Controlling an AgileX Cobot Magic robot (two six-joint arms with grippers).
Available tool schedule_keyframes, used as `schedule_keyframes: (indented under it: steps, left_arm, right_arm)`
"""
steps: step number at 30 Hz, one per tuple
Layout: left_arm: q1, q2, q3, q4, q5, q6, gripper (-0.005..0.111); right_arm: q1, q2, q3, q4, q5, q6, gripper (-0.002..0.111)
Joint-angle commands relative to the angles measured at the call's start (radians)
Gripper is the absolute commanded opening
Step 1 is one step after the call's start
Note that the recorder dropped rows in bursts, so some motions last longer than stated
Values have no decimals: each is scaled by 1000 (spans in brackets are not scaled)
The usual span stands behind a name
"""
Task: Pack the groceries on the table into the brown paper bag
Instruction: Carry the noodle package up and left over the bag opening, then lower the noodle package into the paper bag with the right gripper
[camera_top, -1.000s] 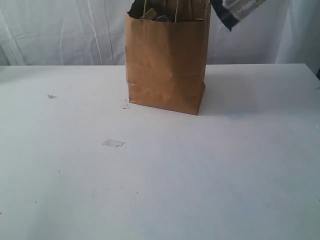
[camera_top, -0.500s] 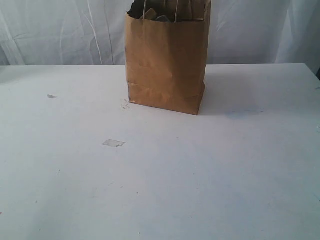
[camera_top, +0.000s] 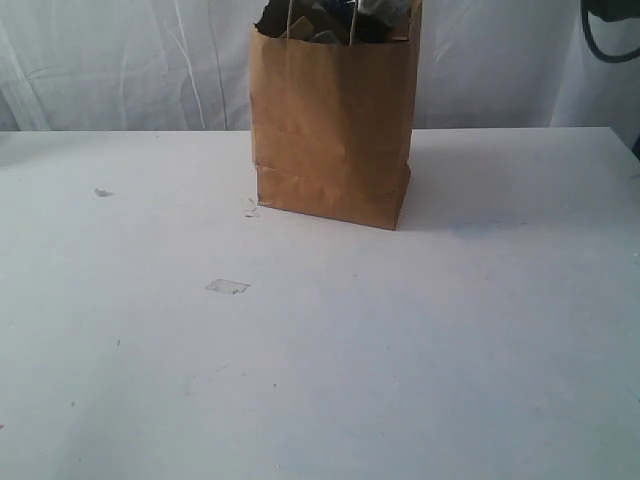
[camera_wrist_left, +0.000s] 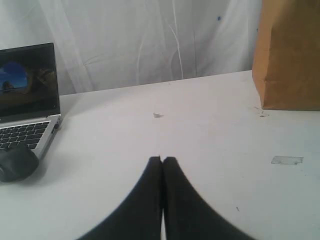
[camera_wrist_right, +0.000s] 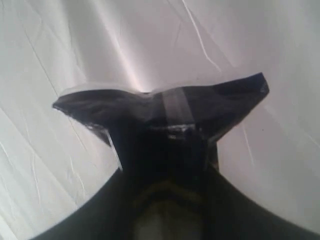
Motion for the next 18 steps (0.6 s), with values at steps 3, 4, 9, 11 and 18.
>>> schedule_keyframes:
  steps: [3, 4, 9, 11, 18]
  left_arm:
    - [-6, -8, 3, -2, 1, -4, 0]
    - [-6, -8, 3, -2, 1, -4, 0]
    - [-6, -8, 3, -2, 1, -4, 0]
    - [-6, -8, 3, -2, 1, -4, 0]
    - [-6, -8, 3, -2, 1, -4, 0]
  right_arm:
    - [-1, -28, -16, -21, 23, -130, 0]
    - [-1, -28, -16, -21, 29, -130, 0]
    - [-1, -28, -16, -21, 32, -130, 0]
    - [-1, -28, -16, -19, 35, -130, 0]
    - [-1, -28, -16, -19, 114, -159, 0]
